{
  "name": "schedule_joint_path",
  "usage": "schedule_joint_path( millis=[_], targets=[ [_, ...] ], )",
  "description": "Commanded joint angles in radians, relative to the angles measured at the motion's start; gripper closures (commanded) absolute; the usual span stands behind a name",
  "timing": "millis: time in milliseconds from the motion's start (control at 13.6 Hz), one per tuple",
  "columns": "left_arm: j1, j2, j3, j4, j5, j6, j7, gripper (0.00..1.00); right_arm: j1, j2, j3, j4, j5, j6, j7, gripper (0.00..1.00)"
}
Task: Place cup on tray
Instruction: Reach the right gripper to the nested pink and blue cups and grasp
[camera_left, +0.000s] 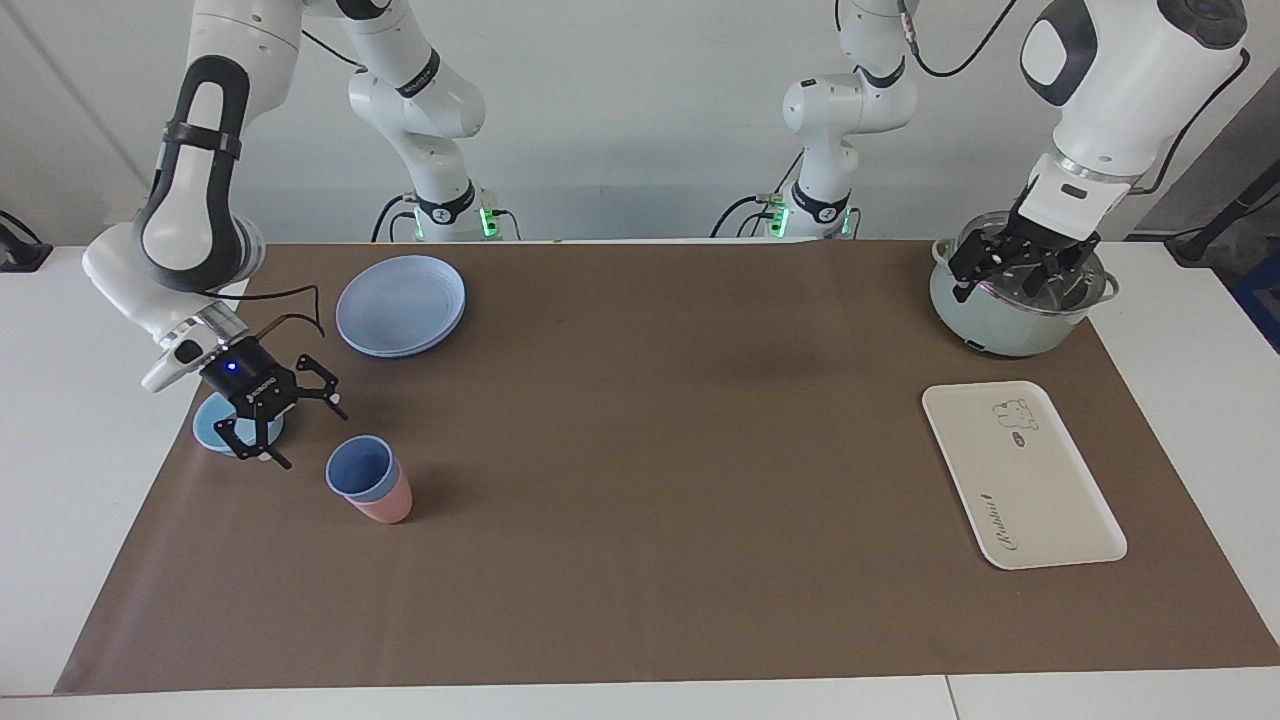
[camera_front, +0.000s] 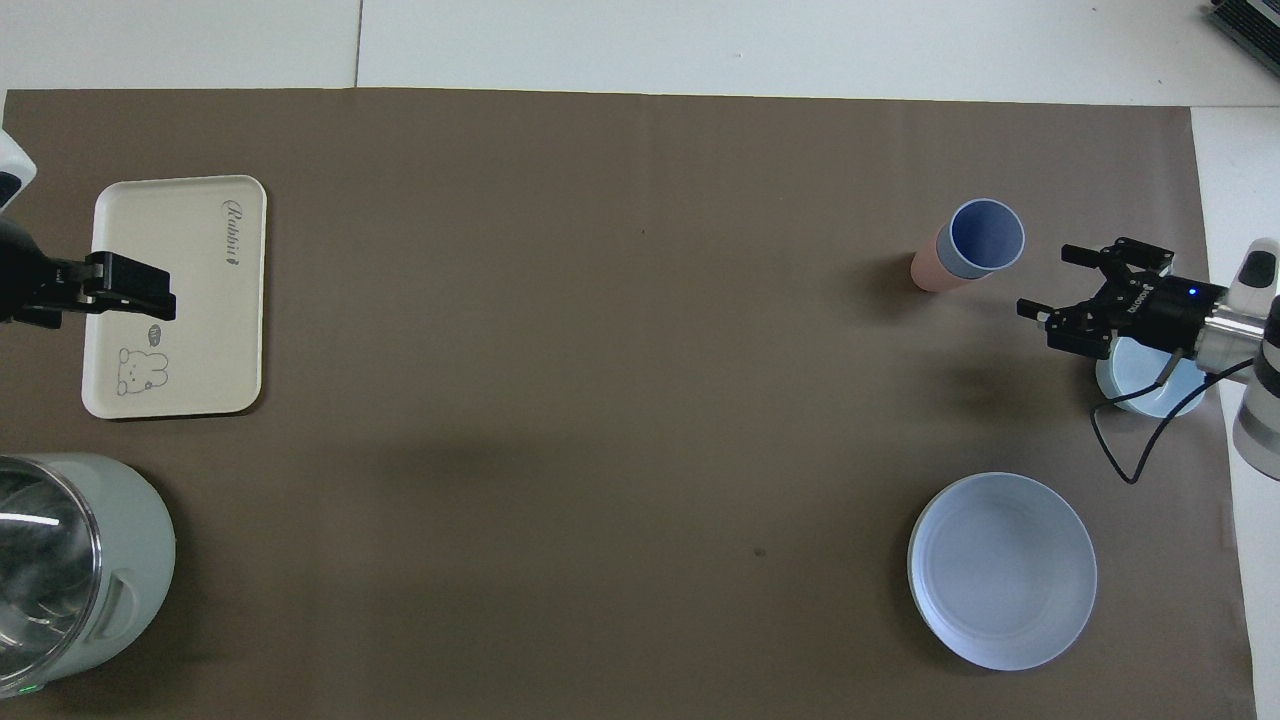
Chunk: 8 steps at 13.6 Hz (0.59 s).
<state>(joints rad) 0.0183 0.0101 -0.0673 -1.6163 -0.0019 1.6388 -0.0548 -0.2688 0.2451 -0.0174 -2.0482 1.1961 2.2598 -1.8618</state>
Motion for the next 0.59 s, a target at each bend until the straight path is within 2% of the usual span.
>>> schedule_joint_path(
  millis=[0,74,295,516],
  targets=[
    [-0.004,-0.030,-0.005,-0.033,-0.004,0.022,0.003,0.00,-0.010,0.100,0.011,0.029,0.170,-0.032,-0.210,0.00],
    [-0.004,-0.030,-0.005,-0.033,-0.004,0.024,0.003,0.00,-0.001,0.126,0.010,0.043,0.230,-0.043,-0.271,0.00],
    [-0.006,-0.030,-0.006,-0.031,-0.004,0.026,0.003,0.00,0.029,0.146,0.011,0.063,0.289,-0.034,-0.296,0.00],
    [-0.015,-0.032,-0.006,-0.033,-0.004,0.018,0.000,0.00,0.066,0.180,0.014,0.063,0.446,-0.034,-0.388,0.00]
  ],
)
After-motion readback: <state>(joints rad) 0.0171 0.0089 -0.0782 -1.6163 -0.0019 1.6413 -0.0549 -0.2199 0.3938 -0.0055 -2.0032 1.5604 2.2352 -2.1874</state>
